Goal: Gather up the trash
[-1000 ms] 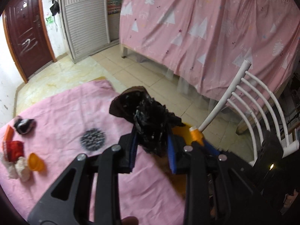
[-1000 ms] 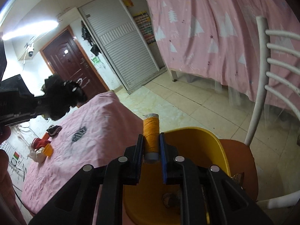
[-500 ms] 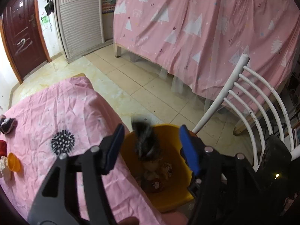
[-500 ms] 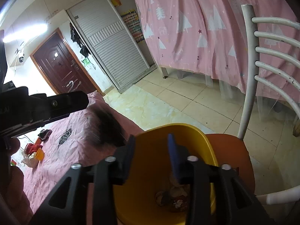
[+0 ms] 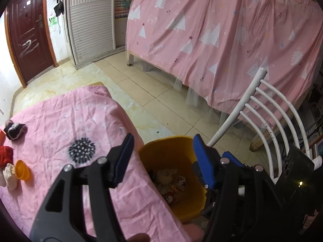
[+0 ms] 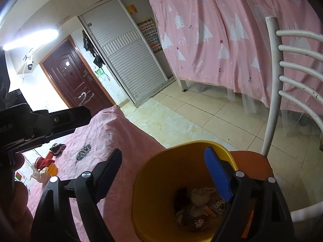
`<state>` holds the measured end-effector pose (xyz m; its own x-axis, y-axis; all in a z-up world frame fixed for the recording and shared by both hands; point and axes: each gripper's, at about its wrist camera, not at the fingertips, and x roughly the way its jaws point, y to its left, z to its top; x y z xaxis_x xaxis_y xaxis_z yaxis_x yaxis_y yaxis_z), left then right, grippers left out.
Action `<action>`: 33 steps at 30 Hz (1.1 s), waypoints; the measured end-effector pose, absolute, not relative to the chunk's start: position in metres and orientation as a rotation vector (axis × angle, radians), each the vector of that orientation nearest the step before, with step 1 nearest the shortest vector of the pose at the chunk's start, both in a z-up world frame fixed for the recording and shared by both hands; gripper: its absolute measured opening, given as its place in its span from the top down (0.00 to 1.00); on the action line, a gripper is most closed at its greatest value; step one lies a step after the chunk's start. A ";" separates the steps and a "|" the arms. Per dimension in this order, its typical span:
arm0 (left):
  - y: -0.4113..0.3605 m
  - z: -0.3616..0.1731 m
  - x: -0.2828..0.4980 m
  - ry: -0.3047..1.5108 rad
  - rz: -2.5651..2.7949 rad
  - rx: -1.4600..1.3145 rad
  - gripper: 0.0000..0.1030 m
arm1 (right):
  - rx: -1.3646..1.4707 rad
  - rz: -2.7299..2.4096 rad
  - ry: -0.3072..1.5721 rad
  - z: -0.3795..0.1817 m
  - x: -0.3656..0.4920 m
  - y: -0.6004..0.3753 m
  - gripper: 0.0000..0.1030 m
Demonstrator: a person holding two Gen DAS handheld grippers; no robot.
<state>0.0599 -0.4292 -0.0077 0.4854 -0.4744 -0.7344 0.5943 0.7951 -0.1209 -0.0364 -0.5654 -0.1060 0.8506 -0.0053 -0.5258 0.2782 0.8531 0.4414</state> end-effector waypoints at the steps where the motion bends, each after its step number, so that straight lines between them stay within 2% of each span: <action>1: -0.426 -0.006 0.060 0.836 -0.647 0.156 0.43 | 0.529 -0.155 0.534 -0.104 -0.037 -0.564 0.22; 10: -0.396 0.010 0.064 0.811 -0.610 0.149 0.43 | 0.425 -0.125 0.486 -0.067 -0.043 -0.530 0.12; 12: -0.385 0.013 0.067 0.804 -0.602 0.139 0.36 | 0.400 -0.119 0.484 -0.061 -0.043 -0.522 0.11; 25: -0.302 0.028 0.094 0.738 -0.462 0.117 0.35 | 0.309 0.013 0.459 -0.034 -0.039 -0.458 0.09; 33: -0.240 0.034 0.121 0.726 -0.355 0.107 0.35 | 0.260 0.097 0.523 -0.034 -0.005 -0.408 0.09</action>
<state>0.1215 -0.2401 0.0340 0.6910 -0.2802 -0.6663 0.3537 0.9350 -0.0264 -0.0048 -0.4076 -0.0341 0.8624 0.1578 -0.4810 -0.0258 0.9626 0.2696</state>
